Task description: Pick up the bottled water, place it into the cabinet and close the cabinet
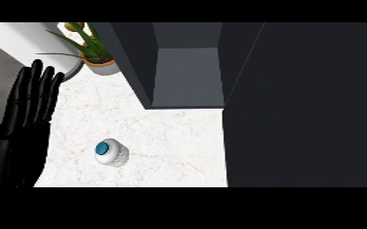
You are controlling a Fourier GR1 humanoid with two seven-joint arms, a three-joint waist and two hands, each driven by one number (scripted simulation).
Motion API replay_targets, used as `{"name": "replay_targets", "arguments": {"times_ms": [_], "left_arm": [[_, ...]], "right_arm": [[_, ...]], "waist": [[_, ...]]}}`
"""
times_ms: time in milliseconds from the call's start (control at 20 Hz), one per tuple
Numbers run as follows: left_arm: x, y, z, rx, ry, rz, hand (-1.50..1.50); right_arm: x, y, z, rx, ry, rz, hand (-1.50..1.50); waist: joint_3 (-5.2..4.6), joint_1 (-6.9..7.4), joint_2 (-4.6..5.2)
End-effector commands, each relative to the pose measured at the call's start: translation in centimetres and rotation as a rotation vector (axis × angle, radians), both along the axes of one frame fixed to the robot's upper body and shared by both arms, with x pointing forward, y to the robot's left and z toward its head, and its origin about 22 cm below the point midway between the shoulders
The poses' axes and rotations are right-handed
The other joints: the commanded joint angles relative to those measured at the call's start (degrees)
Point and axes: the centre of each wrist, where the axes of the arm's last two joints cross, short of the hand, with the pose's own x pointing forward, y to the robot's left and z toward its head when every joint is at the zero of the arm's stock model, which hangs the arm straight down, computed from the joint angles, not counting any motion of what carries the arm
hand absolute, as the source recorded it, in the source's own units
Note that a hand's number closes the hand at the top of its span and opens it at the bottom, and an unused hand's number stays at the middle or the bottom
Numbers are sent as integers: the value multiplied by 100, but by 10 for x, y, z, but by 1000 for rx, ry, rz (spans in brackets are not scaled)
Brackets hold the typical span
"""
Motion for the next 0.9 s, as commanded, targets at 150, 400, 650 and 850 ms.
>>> {"name": "replay_targets", "arguments": {"times_ms": [150,400,650,850], "left_arm": [[-8,14,7,-35,-36,-95,-150],[-39,7,-17,-151,252,-128,-150],[-78,4,11,-157,254,-106,-150],[-77,1,1,-155,280,-112,-150]], "right_arm": [[-23,0,16,39,-92,18,-150],[-49,4,-5,129,183,153,-150],[-89,-1,5,165,192,159,-150],[-103,4,19,140,199,145,-150]], "waist": [[38,77,93],[38,98,64],[42,78,69],[38,73,86]]}}
